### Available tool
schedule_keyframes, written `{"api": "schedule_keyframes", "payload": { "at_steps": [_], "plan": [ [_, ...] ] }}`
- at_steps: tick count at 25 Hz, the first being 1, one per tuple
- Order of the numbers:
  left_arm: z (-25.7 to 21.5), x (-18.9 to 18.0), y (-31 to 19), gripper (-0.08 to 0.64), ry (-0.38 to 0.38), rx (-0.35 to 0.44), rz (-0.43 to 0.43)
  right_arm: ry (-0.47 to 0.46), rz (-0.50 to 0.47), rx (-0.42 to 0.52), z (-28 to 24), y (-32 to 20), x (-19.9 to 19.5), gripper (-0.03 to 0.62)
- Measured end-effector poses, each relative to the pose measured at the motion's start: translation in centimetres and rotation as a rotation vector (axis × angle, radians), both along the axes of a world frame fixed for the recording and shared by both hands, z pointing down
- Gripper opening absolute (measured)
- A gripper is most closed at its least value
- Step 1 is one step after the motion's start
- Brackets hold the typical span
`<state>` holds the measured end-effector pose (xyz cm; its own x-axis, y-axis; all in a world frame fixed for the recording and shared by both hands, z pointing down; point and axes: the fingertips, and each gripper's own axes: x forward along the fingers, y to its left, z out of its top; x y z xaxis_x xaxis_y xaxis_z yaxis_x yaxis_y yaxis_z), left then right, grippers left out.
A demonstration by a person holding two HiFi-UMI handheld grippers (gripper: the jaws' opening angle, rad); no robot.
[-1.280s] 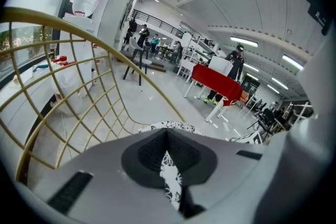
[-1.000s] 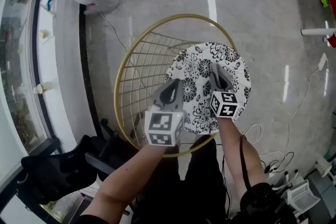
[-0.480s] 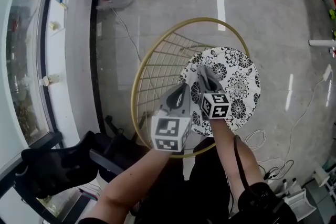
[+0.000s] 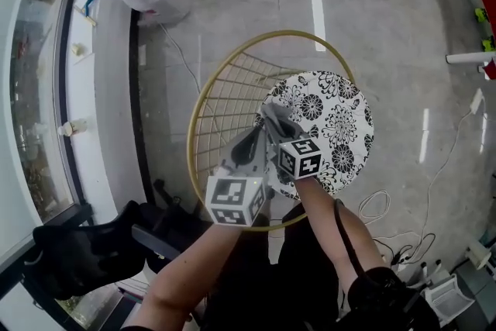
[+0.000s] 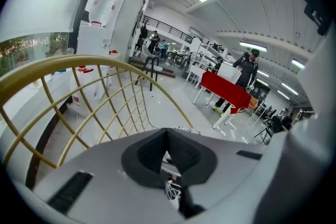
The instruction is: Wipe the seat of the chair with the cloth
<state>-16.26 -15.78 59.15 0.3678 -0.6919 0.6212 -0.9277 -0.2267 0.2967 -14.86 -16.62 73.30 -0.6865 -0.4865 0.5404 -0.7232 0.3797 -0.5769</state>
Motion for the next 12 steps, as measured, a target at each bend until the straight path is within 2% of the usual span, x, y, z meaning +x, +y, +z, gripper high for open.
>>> {"api": "schedule_keyframes", "payload": {
  "at_steps": [6, 12],
  "plan": [
    [-1.3, 1.9, 0.0, 0.006, 0.004, 0.017, 0.021, -0.025, 0.028, 0.044, -3.6, 0.2, 3.7, 0.025],
    [-2.2, 6.9, 0.3, 0.006, 0.047, 0.027, 0.08, 0.035, 0.099, 0.083, -5.9, 0.7, 11.9, 0.025]
  ]
}}
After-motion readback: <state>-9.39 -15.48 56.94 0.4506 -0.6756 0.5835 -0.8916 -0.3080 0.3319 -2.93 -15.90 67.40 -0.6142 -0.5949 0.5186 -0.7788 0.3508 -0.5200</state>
